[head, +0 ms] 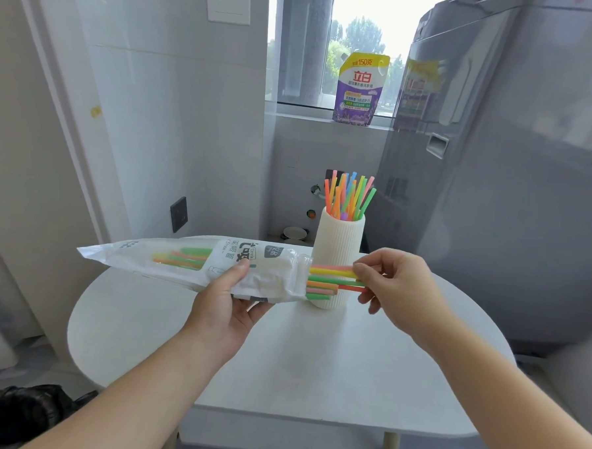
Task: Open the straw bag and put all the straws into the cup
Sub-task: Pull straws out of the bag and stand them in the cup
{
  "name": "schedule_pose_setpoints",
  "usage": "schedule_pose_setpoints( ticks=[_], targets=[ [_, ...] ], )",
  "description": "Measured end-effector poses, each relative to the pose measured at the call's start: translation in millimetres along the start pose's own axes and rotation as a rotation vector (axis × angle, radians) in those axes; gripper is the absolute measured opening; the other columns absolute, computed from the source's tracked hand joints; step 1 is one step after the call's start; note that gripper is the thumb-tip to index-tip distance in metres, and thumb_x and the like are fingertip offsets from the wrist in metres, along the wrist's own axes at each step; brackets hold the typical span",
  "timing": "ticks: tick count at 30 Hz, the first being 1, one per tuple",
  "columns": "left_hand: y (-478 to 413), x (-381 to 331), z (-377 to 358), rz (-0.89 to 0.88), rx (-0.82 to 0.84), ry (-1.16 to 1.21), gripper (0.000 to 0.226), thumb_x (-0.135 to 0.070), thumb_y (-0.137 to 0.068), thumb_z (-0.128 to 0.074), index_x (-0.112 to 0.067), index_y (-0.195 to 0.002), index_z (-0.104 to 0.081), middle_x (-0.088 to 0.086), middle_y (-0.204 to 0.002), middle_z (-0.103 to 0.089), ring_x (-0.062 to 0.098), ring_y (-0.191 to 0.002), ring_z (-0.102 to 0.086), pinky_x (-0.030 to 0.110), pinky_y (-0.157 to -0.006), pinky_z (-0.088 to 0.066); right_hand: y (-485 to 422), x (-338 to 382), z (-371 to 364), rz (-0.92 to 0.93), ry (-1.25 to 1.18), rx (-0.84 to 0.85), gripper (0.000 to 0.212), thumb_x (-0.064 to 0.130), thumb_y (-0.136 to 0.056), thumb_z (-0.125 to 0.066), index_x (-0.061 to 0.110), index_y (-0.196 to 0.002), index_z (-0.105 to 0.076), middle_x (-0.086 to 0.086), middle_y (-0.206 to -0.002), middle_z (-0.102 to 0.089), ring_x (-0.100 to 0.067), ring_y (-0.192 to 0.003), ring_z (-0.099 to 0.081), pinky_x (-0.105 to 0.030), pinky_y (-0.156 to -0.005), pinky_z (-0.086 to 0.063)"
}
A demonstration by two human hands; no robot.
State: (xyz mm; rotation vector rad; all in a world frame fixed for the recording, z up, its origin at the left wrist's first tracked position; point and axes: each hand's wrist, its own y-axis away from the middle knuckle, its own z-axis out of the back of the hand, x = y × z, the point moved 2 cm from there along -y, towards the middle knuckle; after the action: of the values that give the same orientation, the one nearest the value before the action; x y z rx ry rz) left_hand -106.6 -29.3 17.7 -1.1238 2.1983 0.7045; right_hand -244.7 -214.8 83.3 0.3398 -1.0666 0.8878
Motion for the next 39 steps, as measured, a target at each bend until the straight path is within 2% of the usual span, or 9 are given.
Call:
schedule_pose_setpoints(
  ticks=[3,7,10,16,20,26,31,35,39],
  targets=[
    [-0.6,-1.3,1.0,0.009,-0.018,0.037,0.025,-0.014,-0.097,-0.064,-0.017,-0.121,-0.068,0.007,-0.11,-0.078,0.022,-0.086,-0.077,0.039,-0.069,-0.065,2.2,0.8,3.9,0.044,-0.044,-0.027,0.013,0.014,-0.098,-0.061,0.009,-0.091,-0.07,-0.013,-0.074,-0.069,-0.014,-0.049,-0.065,-0.029,-0.051,-0.057],
    [-0.1,-1.0,-0.7,0.008,-0.014,0.032,0.021,-0.014,-0.097,-0.063,-0.017,-0.117,-0.068,0.005,-0.102,-0.079,0.02,-0.081,-0.078,0.037,-0.066,-0.065,4.8,-2.5,0.0,-0.055,-0.192,0.105,0.014,0.024,-0.094,-0.067,0.012,-0.1,-0.071,-0.014,-0.086,-0.072,-0.021,-0.06,-0.069,-0.033,-0.057,-0.059],
    [1.5,-1.2,-1.5,0.003,-0.009,0.029,0.021,-0.014,-0.097,-0.063,-0.017,-0.117,-0.068,0.005,-0.098,-0.08,0.02,-0.081,-0.077,0.036,-0.065,-0.065,4.4,-4.7,-3.0,-0.077,-0.22,0.132,0.01,0.016,-0.093,-0.069,0.01,-0.1,-0.073,-0.016,-0.085,-0.075,-0.021,-0.06,-0.068,-0.031,-0.057,-0.058],
    [3.7,-5.8,1.2,-0.011,-0.02,0.04,0.017,-0.014,-0.098,-0.062,-0.016,-0.114,-0.068,0.004,-0.094,-0.08,0.019,-0.078,-0.078,0.037,-0.066,-0.065,-0.1,-6.9,10.1,-0.1,-0.285,0.047,0.006,0.005,-0.093,-0.067,0.002,-0.094,-0.072,-0.009,-0.068,-0.071,-0.018,-0.058,-0.065,-0.026,-0.056,-0.054],
    [4.1,-7.4,1.3,-0.013,-0.024,0.048,0.018,-0.014,-0.098,-0.062,-0.016,-0.115,-0.068,0.005,-0.096,-0.079,0.019,-0.078,-0.077,0.038,-0.067,-0.065,0.2,-12.1,17.2,-0.179,-0.438,0.069,0.007,0.004,-0.09,-0.07,-0.002,-0.093,-0.071,-0.01,-0.07,-0.071,-0.017,-0.06,-0.066,-0.023,-0.057,-0.056],
    [5.9,-5.4,-1.7,0.001,-0.024,0.055,0.013,-0.014,-0.098,-0.063,-0.016,-0.109,-0.069,0.005,-0.092,-0.08,0.02,-0.078,-0.077,0.039,-0.071,-0.066,1.8,-16.4,16.8,-0.235,-0.571,0.078,0.014,0.013,-0.088,-0.073,0.005,-0.1,-0.073,-0.011,-0.08,-0.072,-0.02,-0.065,-0.068,-0.025,-0.061,-0.059],
    [6.7,-7.7,-1.3,-0.011,-0.03,0.068,0.017,-0.014,-0.097,-0.063,-0.015,-0.113,-0.069,0.005,-0.095,-0.08,0.02,-0.079,-0.077,0.042,-0.076,-0.064,6.1,-19.1,9.5,-0.289,-0.727,0.118,0.037,0.029,-0.078,-0.075,0.01,-0.109,-0.067,-0.007,-0.087,-0.07,-0.02,-0.067,-0.069,-0.026,-0.062,-0.059],
    [7.4,-8.9,-0.5,-0.017,-0.029,0.086,0.022,-0.013,-0.097,-0.063,-0.014,-0.119,-0.068,0.006,-0.097,-0.08,0.02,-0.08,-0.078,0.042,-0.075,-0.065,12.6,-30.7,-11.9,-0.381,-0.9,0.157,0.04,0.034,-0.073,-0.072,0.011,-0.104,-0.064,-0.013,-0.093,-0.064,-0.018,-0.067,-0.069,-0.027,-0.061,-0.06],
    [8.6,-7.7,-1.9,-0.015,-0.026,0.089,0.021,-0.013,-0.097,-0.063,-0.014,-0.117,-0.068,0.005,-0.095,-0.08,0.02,-0.078,-0.078,0.04,-0.073,-0.065,19.0,-32.7,-31.9,-0.419,-0.924,0.211,0.045,0.041,-0.074,-0.072,0.014,-0.11,-0.067,-0.01,-0.091,-0.065,-0.018,-0.069,-0.065,-0.032,-0.068,-0.054]
  ],
)
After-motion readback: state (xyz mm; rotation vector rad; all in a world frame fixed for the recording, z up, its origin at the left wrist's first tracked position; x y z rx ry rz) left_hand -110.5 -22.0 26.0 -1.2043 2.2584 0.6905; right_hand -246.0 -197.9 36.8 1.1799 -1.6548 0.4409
